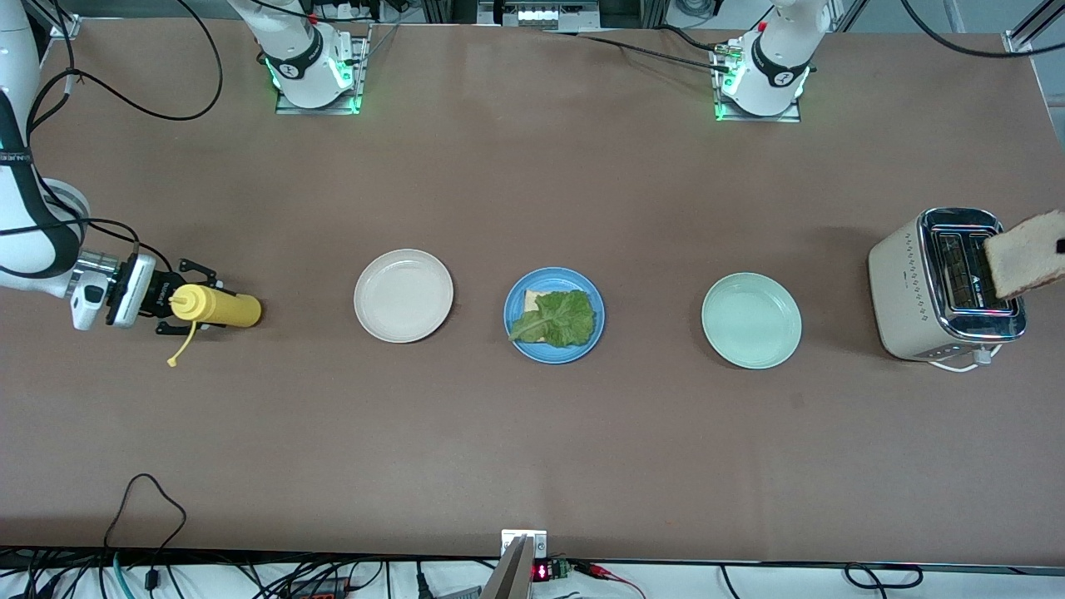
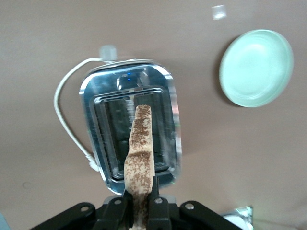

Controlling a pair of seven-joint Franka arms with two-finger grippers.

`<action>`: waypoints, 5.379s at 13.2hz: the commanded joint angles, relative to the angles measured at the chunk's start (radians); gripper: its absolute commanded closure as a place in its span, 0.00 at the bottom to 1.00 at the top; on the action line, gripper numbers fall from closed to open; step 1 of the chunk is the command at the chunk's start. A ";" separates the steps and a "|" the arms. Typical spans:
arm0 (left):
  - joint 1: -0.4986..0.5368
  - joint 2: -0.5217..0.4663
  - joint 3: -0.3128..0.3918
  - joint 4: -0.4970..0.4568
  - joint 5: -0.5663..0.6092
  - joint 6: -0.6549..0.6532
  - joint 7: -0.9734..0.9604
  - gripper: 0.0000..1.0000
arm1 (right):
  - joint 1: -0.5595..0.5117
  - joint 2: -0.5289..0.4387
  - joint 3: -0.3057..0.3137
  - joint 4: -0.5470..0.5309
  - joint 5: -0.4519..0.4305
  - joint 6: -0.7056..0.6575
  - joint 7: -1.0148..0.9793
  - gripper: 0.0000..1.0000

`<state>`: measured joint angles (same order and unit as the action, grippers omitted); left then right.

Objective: Make sandwich in blue plate with both arms

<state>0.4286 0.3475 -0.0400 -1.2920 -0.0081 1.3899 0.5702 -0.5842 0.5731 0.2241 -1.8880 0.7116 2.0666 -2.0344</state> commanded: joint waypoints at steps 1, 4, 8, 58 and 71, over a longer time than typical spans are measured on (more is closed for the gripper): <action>-0.080 0.016 -0.055 0.050 -0.054 -0.092 -0.102 0.99 | -0.014 -0.009 -0.002 0.009 -0.026 0.004 0.005 0.93; -0.114 0.066 -0.199 0.001 -0.154 -0.071 -0.173 0.99 | -0.013 -0.007 -0.008 0.009 -0.027 0.020 0.006 0.74; -0.246 0.154 -0.225 -0.064 -0.358 0.087 -0.248 0.99 | -0.013 -0.007 -0.008 0.009 -0.017 0.021 0.011 0.00; -0.366 -0.194 -0.014 -0.337 -0.042 0.404 -0.504 0.00 | 0.524 -0.490 -0.218 0.438 -0.689 -0.600 1.896 0.00; -0.332 -0.470 -0.041 -0.490 -0.030 0.239 -0.581 0.00 | 0.558 -0.404 -0.215 0.438 -0.712 -0.480 1.955 0.00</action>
<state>0.0854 -0.0859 -0.0687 -1.7461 -0.0673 1.6097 -0.0250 -0.0435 0.1818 0.0113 -1.4629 0.0237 1.6019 -0.0960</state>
